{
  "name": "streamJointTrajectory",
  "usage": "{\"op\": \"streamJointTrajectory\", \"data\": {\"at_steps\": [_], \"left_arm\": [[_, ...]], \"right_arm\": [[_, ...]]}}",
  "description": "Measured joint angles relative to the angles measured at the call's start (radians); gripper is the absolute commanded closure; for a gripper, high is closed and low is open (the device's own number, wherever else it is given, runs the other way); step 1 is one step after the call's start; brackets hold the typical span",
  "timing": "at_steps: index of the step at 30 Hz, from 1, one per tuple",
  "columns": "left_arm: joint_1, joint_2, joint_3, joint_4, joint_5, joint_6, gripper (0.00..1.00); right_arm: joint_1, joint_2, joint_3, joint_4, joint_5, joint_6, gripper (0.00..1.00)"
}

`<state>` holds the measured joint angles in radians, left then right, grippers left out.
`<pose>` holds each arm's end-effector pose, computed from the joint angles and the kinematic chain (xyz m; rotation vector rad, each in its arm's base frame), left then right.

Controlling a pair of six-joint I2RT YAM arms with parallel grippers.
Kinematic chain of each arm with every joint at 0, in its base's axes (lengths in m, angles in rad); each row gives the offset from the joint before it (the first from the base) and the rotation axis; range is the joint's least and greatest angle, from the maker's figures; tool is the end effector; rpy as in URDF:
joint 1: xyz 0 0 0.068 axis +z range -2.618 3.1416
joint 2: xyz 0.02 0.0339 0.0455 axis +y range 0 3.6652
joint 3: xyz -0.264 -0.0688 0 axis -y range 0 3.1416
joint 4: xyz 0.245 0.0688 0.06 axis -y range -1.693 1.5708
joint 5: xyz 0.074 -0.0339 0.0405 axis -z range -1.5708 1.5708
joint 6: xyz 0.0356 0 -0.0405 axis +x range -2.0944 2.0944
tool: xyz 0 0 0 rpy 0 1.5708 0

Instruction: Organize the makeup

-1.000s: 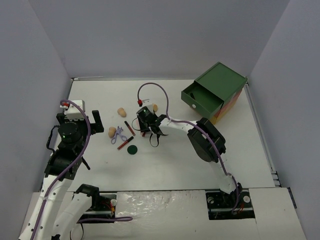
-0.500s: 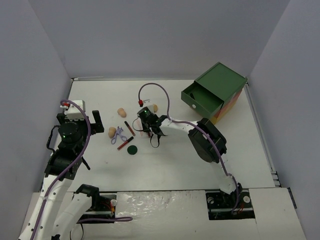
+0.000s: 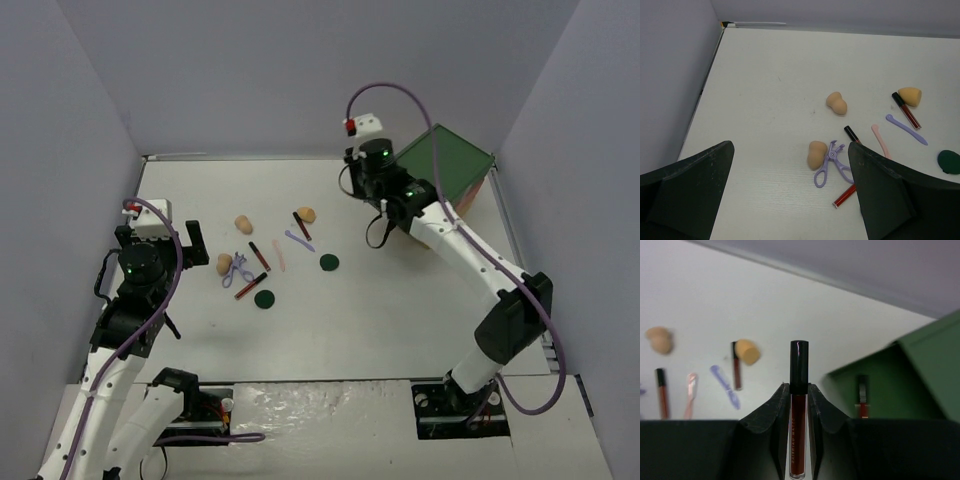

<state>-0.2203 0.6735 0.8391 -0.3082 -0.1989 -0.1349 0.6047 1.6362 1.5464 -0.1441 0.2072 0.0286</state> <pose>0.1510 -0.0266 0.3623 -0.0745 1.7098 -0.0936 0.3271 0.2171 0.3895 -0.3699 1.7692 0.2650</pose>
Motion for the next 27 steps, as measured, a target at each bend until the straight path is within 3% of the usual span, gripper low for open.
{"op": "streamJointTrajectory", "data": {"at_steps": [4, 7, 12, 17, 23, 27], "left_arm": [[0.000, 0.001, 0.000, -0.001, 0.000, 0.000, 0.03], [0.000, 0.005, 0.000, -0.001, 0.000, 0.000, 0.03], [0.000, 0.013, 0.000, -0.001, 0.000, 0.000, 0.03], [0.000, 0.020, 0.000, -0.002, 0.001, 0.000, 0.03], [0.005, 0.026, 0.000, -0.002, 0.006, 0.000, 0.03], [0.006, 0.030, 0.000, -0.002, 0.011, 0.000, 0.03]], "right_arm": [[-0.147, -0.078, -0.001, -0.026, -0.011, -0.103, 0.99], [-0.209, -0.082, -0.013, -0.042, -0.018, -0.152, 0.91], [-0.256, -0.066, -0.040, -0.079, -0.050, -0.192, 0.53], [-0.258, -0.048, -0.039, -0.091, -0.089, -0.197, 0.24], [-0.206, -0.019, 0.011, -0.094, -0.130, -0.149, 0.21], [-0.101, 0.021, 0.033, -0.055, -0.126, -0.095, 0.26]]}}
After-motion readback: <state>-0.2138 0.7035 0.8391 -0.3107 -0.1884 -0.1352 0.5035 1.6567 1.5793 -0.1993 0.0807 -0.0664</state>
